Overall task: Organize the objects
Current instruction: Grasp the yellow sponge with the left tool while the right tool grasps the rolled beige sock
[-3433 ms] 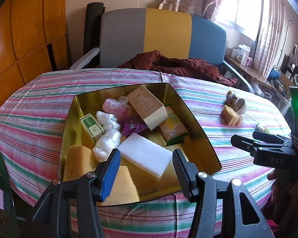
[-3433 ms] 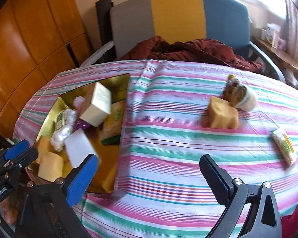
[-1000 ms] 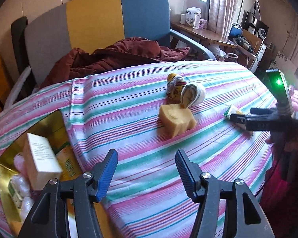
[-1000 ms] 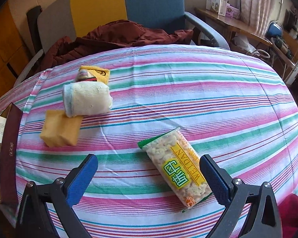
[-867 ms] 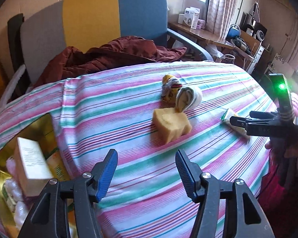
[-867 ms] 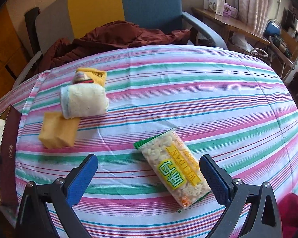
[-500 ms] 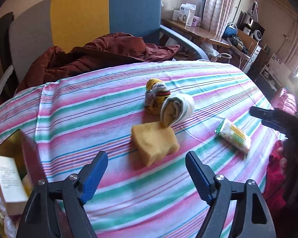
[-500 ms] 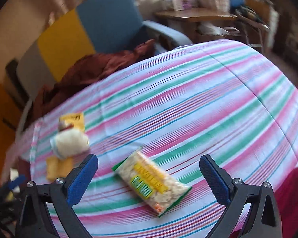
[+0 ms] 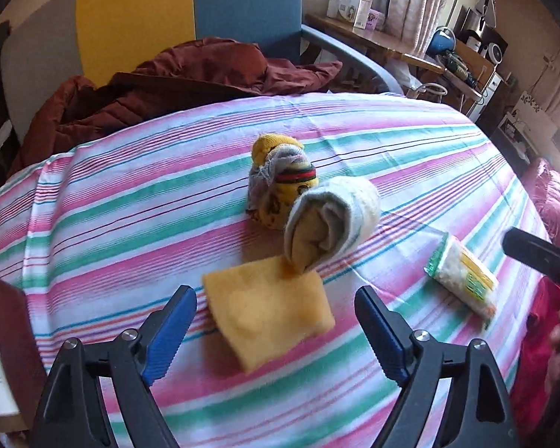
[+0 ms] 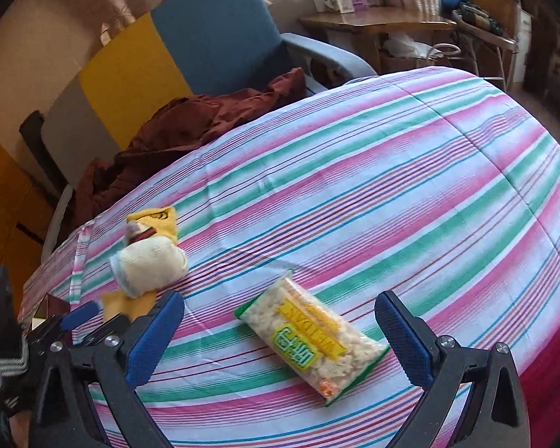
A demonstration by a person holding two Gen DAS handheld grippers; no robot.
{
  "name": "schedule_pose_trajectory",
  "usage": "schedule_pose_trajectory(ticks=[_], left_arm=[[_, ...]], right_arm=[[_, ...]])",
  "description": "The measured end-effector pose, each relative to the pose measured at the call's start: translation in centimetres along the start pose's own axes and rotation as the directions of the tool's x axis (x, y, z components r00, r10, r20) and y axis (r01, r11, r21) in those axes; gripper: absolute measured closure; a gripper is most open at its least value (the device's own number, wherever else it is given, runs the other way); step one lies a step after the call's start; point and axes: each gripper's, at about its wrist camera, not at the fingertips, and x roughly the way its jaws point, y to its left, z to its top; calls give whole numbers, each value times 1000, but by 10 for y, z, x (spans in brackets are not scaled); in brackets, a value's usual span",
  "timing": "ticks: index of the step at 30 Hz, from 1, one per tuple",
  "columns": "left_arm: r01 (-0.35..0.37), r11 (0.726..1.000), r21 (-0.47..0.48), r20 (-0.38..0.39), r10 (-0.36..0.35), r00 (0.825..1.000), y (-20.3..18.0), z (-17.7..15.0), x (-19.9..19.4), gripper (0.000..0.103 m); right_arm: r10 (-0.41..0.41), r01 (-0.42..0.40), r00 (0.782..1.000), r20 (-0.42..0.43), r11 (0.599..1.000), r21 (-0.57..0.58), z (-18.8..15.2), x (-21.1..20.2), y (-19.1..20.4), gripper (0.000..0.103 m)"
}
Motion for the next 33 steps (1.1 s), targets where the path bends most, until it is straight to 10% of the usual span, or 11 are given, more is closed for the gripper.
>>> schedule_pose_trajectory(ticks=[7,19,33], left_arm=[[54,996,-75,-4,-55,998,20,-10,8,39],[48,991,-125,32,-44,999,41,-47,-35,40],[27,993,-119,131,-11,991,61,-80,-100,40]], right_arm=[[55,-56,998,-17,996,-76,-7,4,20,0],[155,-176,982,-108,959,-221,3,43,99,0],[31,-112,972,-234,933,-343,-29,89,129,1]])
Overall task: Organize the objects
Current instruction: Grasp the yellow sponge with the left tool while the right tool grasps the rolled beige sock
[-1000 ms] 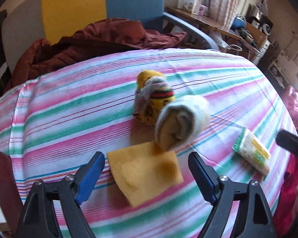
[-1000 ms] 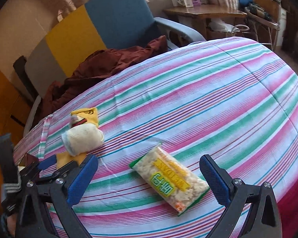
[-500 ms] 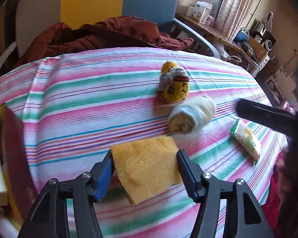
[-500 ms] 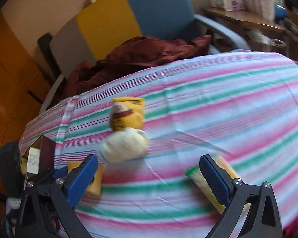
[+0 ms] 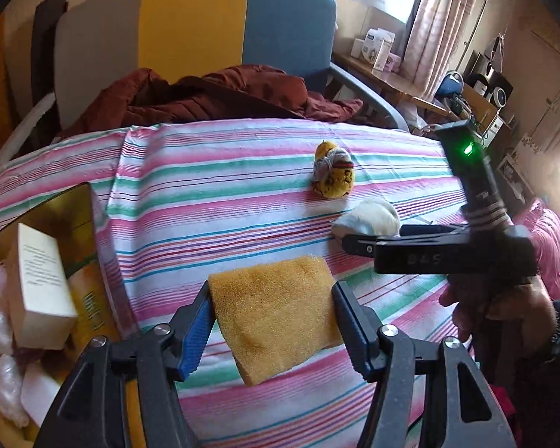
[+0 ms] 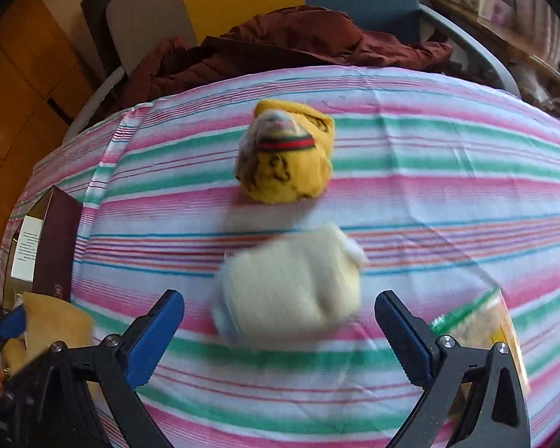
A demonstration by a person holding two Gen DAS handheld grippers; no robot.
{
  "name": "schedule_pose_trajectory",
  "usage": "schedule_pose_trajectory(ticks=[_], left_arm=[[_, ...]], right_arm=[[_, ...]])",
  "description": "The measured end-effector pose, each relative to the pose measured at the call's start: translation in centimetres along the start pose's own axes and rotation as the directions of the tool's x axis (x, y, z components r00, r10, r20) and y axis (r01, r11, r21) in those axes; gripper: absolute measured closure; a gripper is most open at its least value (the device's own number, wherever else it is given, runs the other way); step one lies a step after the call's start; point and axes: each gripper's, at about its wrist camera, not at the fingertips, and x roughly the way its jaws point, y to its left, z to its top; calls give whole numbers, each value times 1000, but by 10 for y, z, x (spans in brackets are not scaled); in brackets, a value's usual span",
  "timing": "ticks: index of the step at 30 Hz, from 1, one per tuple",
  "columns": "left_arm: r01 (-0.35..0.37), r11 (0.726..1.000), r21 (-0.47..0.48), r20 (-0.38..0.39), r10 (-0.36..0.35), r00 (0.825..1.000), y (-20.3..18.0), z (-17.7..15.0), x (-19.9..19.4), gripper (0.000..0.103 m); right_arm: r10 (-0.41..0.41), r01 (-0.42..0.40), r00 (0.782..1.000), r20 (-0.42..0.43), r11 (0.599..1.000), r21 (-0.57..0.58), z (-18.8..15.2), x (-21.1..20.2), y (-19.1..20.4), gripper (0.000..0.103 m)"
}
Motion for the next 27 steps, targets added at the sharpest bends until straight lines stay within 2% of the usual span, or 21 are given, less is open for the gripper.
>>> schedule_pose_trajectory(ticks=[1,2,4,5,6,10,13,15,17,19,21,23,27], left_arm=[[-5,1000,3,8,5,1000,0,-1,-5,40],[-9,1000,6,19,9,1000,1,-3,-11,40],[-23,1000,12,44,23,999,2,-6,-24,40],[-33,999,18,60,32,998,4,-8,-32,40],[-46,999,24,75,44,996,6,-10,-39,40],[-95,995,29,125,90,988,16,-18,-65,40],[-102,995,7,130,100,986,27,-28,-78,40],[-107,994,-7,130,106,986,34,-33,-82,40],[-107,994,-28,132,110,985,42,-38,-87,40],[-103,993,-54,128,109,986,50,-43,-91,40],[-103,992,-69,129,111,985,54,-48,-95,40],[-102,991,-85,125,112,986,59,-51,-97,40],[-98,990,-102,117,110,987,63,-55,-97,40]], right_arm=[[-15,15,1000,-4,1000,-3,-2,2,-1,7],[-24,24,1000,-5,1000,-12,-4,4,-1,33],[-50,50,999,-1,999,-14,-6,5,-1,48],[-64,64,998,8,998,-16,-7,3,0,60],[-54,55,999,5,998,-9,-9,-1,0,65],[-53,54,997,50,998,-31,-19,-23,14,70],[-48,51,997,61,997,-51,-27,-32,25,70],[-26,29,998,65,999,-42,-33,-36,25,62],[-46,49,996,75,998,-34,-35,-38,25,31],[-70,71,993,93,997,-16,-33,-38,21,20],[-114,117,988,109,993,-26,-29,-38,17,18],[-134,140,986,102,988,-59,-24,-34,16,10],[-195,207,977,90,968,-144,-13,-19,20,9]])
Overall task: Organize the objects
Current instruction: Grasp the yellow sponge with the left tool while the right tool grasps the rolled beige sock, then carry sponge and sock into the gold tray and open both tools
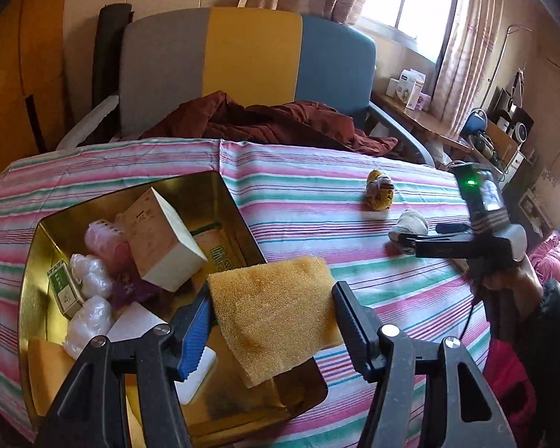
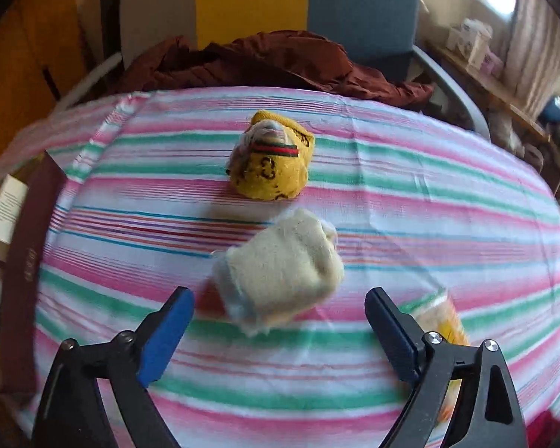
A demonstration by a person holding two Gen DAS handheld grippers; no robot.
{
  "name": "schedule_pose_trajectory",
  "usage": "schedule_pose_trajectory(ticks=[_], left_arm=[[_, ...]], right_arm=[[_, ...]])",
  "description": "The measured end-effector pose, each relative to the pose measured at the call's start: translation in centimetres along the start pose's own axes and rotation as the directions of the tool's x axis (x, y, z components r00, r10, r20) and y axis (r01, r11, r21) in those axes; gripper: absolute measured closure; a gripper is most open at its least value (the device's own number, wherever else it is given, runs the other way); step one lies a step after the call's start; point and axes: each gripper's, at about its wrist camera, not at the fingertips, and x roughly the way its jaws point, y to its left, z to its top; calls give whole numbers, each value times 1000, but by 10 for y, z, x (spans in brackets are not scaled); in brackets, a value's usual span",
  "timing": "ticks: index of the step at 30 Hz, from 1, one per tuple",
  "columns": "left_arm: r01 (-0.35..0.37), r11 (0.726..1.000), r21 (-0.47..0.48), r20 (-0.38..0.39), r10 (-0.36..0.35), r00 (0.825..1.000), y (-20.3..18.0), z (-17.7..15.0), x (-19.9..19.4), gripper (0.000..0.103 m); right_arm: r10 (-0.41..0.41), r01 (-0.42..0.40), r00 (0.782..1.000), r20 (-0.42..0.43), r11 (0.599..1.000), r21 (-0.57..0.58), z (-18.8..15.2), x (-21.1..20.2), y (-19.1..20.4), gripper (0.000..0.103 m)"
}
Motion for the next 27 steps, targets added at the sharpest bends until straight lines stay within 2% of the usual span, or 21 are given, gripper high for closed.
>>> schedule_pose_trajectory(ticks=[3,5,6,7,9,13,20,27], left_arm=[[1,1000,-6,-6,-1,1000,3,-1,0,40],[-1,1000,-12,-9,1,1000,5,-1,0,40],[-3,1000,-18,-11,3,1000,7,-2,0,40],[-5,1000,-22,-11,5,1000,9,-3,-1,40],[-14,999,-30,-10,14,1000,13,-5,-3,40],[-37,998,-57,-2,37,999,25,-9,-11,40],[-82,992,-101,16,84,996,52,-18,-29,40],[-127,978,-167,38,135,990,84,-31,-51,40]], right_arm=[[-21,20,1000,-10,998,-58,9,12,7,11],[-42,40,999,-26,995,-89,12,20,13,29],[-88,84,996,-31,990,-110,12,23,16,29],[-95,91,995,-24,989,-116,12,22,19,32],[-63,63,998,3,992,-105,10,11,24,33],[-57,70,994,92,987,-144,-1,-23,50,33],[-2,52,976,218,972,-227,-18,-82,109,32],[61,33,957,282,948,-316,-34,-124,174,32]])
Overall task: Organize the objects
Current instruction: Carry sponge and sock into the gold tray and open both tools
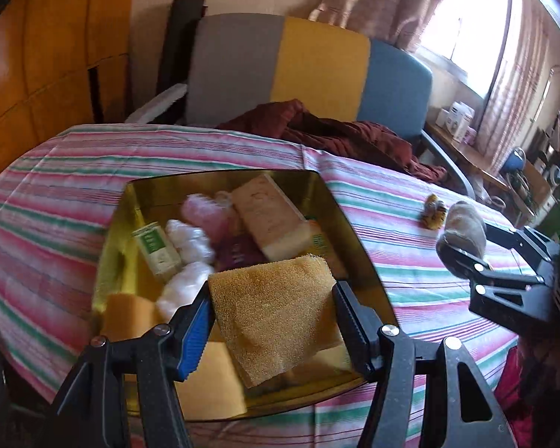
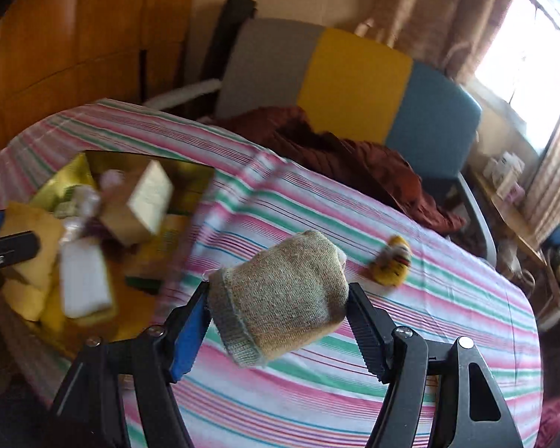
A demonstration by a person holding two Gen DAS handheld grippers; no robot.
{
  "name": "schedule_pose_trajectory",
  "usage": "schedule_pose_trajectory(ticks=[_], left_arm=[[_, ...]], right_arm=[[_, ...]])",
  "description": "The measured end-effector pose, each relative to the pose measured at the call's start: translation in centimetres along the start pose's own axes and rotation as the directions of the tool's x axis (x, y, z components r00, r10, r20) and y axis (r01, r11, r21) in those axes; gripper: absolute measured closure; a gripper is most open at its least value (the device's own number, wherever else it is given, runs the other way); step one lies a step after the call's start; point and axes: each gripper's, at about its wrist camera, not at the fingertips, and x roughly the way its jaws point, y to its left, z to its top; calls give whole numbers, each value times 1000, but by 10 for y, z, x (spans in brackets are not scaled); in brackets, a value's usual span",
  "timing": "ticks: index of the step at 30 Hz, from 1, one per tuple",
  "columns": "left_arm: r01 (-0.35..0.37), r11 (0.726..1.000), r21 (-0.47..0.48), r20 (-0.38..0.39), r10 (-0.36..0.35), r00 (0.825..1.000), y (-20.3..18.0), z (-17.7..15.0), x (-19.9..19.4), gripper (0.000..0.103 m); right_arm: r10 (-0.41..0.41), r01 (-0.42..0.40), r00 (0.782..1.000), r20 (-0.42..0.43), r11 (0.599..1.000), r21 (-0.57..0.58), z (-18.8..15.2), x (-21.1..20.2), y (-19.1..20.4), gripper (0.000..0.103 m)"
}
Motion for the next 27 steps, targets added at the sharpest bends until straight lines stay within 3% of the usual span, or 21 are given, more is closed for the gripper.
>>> schedule_pose_trajectory(ticks=[12,20,27], left_arm=[[-53,996,-74,25,55,998,47,-11,-20,40],[-71,988,-135,18,74,997,81,-24,-24,40],[-40,988,-149,45,48,998,87,-12,-24,40]], right_arm=[[106,-103,993,44,993,-66,13,-26,68,32],[255,-255,967,-1,967,26,0,-19,84,32],[274,-273,962,-13,961,32,1,-12,93,32]])
